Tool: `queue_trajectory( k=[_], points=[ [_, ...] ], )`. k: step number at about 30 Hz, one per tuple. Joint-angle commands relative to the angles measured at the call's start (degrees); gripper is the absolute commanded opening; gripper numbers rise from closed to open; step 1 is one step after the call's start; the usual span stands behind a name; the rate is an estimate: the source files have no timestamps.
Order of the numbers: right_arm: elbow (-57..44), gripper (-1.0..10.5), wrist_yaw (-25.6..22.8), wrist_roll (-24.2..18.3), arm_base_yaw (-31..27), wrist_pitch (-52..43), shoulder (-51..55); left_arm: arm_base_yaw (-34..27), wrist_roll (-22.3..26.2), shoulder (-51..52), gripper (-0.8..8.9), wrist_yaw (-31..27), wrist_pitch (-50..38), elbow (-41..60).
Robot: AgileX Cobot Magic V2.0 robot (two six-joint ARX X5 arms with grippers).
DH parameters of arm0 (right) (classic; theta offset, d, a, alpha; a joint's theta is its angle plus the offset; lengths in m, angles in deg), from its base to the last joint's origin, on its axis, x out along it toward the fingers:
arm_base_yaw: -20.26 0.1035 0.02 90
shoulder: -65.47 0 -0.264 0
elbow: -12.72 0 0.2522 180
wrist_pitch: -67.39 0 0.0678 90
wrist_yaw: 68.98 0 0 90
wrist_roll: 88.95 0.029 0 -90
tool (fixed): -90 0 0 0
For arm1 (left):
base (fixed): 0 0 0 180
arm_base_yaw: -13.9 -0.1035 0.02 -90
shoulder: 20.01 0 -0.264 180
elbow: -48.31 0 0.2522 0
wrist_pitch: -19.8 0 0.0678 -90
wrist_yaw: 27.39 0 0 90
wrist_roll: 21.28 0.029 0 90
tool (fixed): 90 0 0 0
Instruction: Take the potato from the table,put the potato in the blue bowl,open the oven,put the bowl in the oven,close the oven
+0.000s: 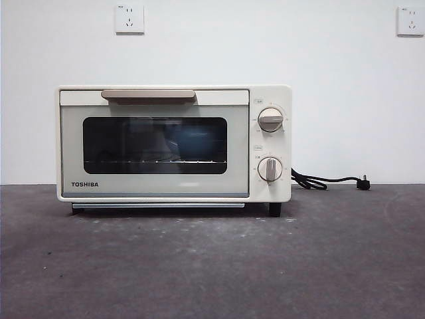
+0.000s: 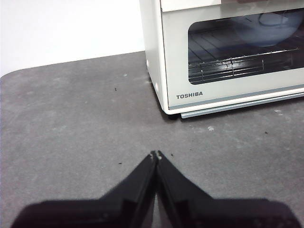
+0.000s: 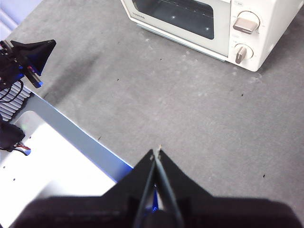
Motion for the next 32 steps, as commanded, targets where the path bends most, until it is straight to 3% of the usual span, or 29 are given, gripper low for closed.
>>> queue_trajectory(
  k=[1,6,9,13,21,32],
  points=[
    [-0.02,0.0,-0.15,0.33,0.13,-0.04,0.15,-0.11,-0.55,0.17,-0.04,-0.26,-0.09,0.68],
    [-0.02,0.0,-1.73,-4.15,-2.14,-0.68,1.36,-0.11,-0.55,0.17,-0.04,-0.26,-0.09,0.68],
    [-1.01,0.0,-1.25,-7.72,-7.15,-4.17,3.89,-0.11,-0.55,0.17,-0.04,-0.26,-0.09,0.68],
    [-7.58,0.0,3.52,-7.63,-15.87,-14.67,10.36,-0.11,-0.55,0.17,-0.04,-0.24,-0.11,0.68],
    [-32.70,0.0,4.42,-9.16,-27.43,-41.42,25.55,-0.11,-0.55,0.17,-0.04,-0.26,-0.11,0.68],
    [-63.12,0.0,4.09,-9.07,-31.50,-63.65,40.13,-0.11,-0.55,0.17,-0.04,-0.26,-0.13,0.68]
  ],
)
